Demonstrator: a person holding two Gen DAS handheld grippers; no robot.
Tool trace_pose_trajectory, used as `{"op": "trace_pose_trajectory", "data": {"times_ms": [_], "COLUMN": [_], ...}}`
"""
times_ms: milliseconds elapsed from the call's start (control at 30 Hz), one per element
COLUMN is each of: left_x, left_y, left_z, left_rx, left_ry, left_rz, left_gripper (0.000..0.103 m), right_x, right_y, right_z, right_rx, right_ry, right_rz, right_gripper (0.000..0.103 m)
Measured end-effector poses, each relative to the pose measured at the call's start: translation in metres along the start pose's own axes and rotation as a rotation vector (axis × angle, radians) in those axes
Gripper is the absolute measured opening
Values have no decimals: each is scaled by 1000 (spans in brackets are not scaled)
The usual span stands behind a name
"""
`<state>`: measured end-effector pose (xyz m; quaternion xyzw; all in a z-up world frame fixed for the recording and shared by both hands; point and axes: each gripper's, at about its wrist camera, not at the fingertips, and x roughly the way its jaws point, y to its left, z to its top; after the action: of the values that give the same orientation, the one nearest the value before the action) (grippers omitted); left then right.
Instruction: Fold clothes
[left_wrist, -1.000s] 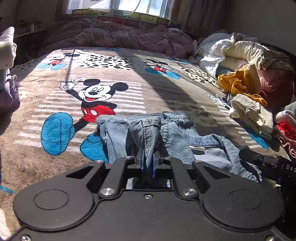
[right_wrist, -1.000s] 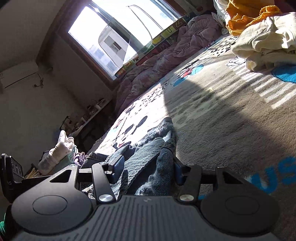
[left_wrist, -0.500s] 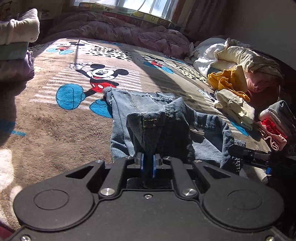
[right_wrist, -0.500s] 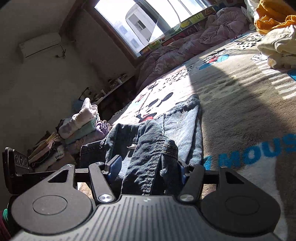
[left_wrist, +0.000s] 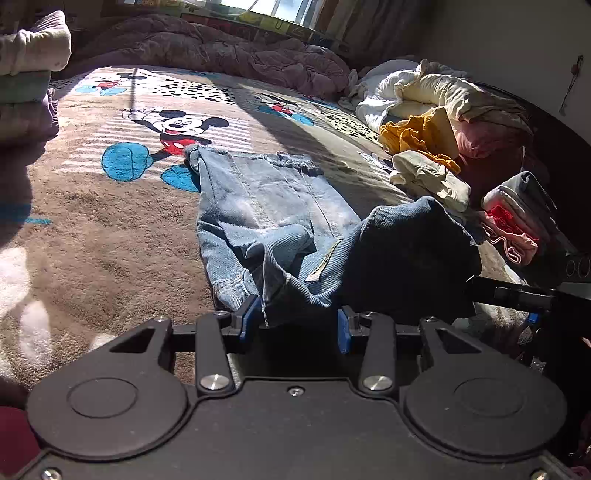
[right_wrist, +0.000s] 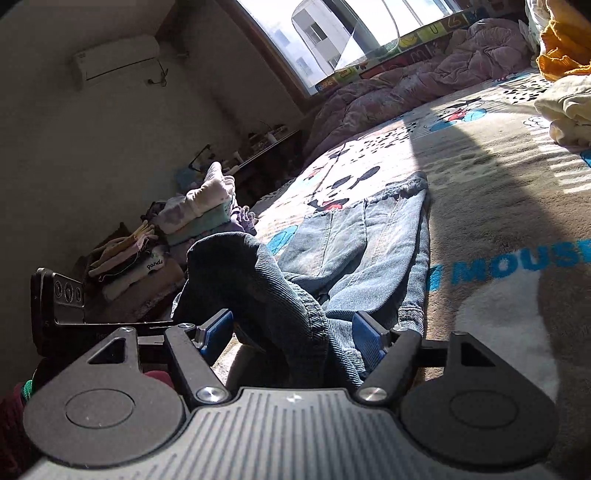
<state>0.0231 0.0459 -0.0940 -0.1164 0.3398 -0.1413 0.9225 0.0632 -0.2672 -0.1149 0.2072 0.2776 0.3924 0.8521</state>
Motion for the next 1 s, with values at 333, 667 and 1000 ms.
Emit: {"op": "trace_pose_trajectory", "data": {"times_ms": [333, 667, 1000], "left_x": [-52, -29, -22], "left_y": [-4, 19, 3], "left_z": [3, 8, 25], "left_rx": [5, -297, -164], "left_ry": [-94, -177, -217], "left_rz": [-19, -28, -42], "left_gripper": [61, 69, 69], "right_x": [-38, -10, 13], "right_y": [5, 11, 36], "right_z": [-5, -5, -33], "right_rx": [81, 37, -134], "right_ry": [-125, -140, 184], "right_rz": [55, -27, 11], "right_gripper": [87, 80, 80]}}
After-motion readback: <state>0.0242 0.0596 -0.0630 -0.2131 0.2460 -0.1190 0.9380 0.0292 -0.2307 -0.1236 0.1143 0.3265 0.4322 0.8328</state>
